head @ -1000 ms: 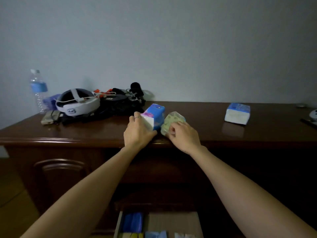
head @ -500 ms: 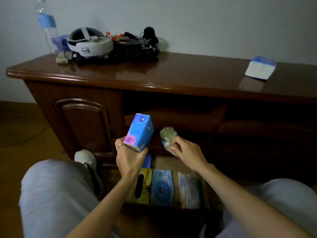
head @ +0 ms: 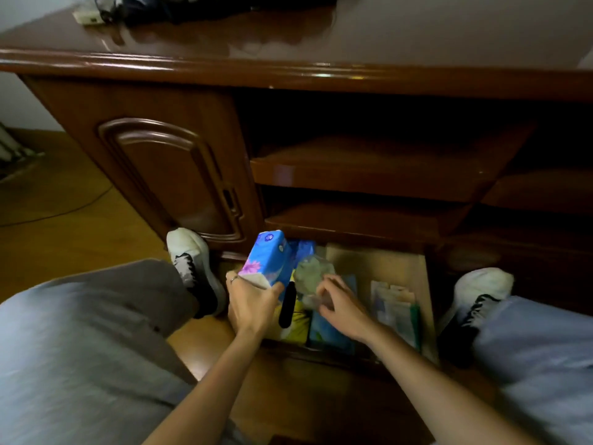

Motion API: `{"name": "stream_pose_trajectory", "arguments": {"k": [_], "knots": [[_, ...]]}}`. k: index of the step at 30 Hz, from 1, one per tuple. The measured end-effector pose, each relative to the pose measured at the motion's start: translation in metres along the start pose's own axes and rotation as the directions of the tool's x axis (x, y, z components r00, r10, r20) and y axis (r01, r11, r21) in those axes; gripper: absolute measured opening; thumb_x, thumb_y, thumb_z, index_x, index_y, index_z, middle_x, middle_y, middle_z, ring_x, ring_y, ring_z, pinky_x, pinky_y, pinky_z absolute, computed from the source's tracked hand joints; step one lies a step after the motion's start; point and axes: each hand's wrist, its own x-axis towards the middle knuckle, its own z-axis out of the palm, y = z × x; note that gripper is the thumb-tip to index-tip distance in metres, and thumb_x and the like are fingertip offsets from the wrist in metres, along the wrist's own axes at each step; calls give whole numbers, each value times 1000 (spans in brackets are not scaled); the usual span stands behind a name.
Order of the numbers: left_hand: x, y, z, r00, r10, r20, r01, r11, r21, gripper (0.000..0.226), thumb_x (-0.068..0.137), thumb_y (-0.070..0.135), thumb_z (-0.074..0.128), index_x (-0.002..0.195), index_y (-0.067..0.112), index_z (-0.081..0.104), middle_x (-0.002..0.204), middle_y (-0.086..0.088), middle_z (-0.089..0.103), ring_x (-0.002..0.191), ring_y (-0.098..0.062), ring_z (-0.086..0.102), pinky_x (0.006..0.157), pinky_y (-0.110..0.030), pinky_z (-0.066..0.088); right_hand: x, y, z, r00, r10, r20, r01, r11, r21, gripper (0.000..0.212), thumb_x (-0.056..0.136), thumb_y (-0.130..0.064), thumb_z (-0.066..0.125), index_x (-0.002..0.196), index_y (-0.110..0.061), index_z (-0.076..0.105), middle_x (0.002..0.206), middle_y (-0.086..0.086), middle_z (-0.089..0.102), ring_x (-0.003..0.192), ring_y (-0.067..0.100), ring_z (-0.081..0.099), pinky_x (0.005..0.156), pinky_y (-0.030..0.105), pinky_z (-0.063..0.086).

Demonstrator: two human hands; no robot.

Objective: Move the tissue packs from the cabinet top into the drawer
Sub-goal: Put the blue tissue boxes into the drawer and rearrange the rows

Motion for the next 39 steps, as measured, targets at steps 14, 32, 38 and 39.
{"name": "stream_pose_trajectory", "arguments": {"k": [14,32,38,39], "knots": [[16,-52,-4,997,-68,-21,69,996,65,71,62,35,87,108,23,34,93,1,61,76,-18,64,56,-31,52,56,33,51,864,501,47,-498,838,224,20,96,-35,65,103,-18,56,98,4,66,80,17,62,70,36,52],[24,-63,-3,987,-158,32,159,987,-24,81,53,45,81,116,28,33,101,4,61,84,-18,69,60,-51,61,197,49,46,738,649,-182,-466,687,557,33,98,-40,59,122,-17,65,120,10,66,113,33,63,84,37,48],[24,-59,0,987,-162,18,163,987,-13,78,52,46,80,113,30,34,99,3,62,82,-20,69,61,-53,60,211,61,48,756,625,-194,-533,760,372,35,97,-34,63,123,-11,61,123,13,67,114,36,63,88,38,49],[24,-58,0,986,-164,23,164,986,-14,78,52,47,80,113,31,34,99,3,63,82,-20,69,61,-53,59,212,63,48,772,612,-172,-526,766,368,37,96,-30,65,127,-11,59,127,14,66,117,37,62,91,38,49]]}}
